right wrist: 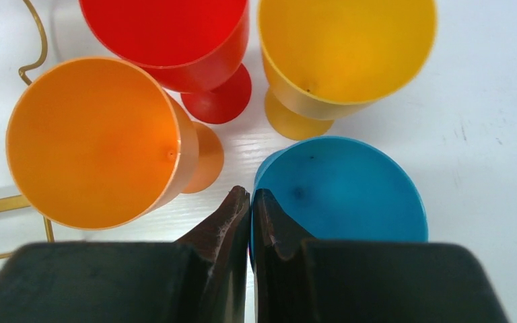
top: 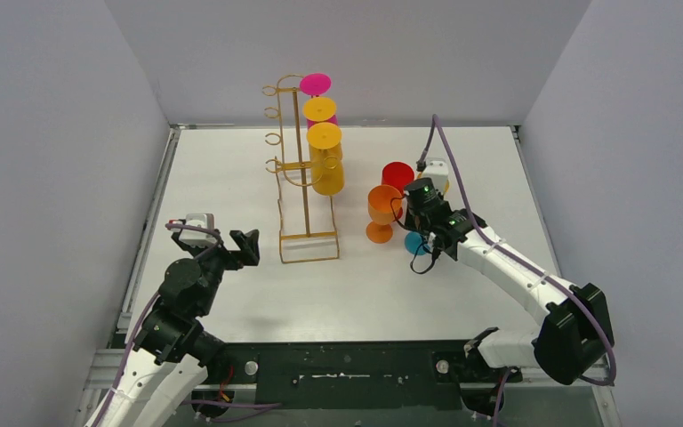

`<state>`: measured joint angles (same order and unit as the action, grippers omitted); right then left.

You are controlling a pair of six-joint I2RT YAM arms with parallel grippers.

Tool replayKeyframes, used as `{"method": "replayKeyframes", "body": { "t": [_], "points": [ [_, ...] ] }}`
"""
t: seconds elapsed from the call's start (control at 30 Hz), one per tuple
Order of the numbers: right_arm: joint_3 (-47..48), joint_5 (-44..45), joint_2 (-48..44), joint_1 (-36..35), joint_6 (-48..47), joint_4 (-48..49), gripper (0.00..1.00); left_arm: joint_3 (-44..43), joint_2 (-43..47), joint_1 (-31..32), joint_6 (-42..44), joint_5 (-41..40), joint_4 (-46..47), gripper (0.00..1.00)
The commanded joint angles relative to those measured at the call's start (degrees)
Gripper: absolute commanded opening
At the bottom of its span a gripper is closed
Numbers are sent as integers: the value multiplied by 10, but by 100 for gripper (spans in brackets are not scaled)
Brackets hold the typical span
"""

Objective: Take the wine glass off the wine glass rack
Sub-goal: Place the wine glass at the center of the board.

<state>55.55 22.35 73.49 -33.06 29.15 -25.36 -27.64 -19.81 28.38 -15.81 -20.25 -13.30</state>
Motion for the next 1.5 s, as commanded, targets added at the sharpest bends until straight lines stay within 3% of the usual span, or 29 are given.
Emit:
{"method": "replayKeyframes", "body": {
  "t": [0.0, 0.3, 0.73, 1.47],
  "points": [
    [33, -31, 20, -1, -6, 18, 0, -1, 4, -3, 13, 18, 28, 97],
    [36, -20, 36, -1, -7, 29, 0, -5, -8, -3, 11, 18, 24, 97],
    [47, -26, 39, -1, -16, 31, 11, -9, -23, -4, 19, 15, 19, 97],
    [90, -24, 47, -1, -30, -8, 17, -11, -37, -6, 17, 3, 11, 97]
  ]
}}
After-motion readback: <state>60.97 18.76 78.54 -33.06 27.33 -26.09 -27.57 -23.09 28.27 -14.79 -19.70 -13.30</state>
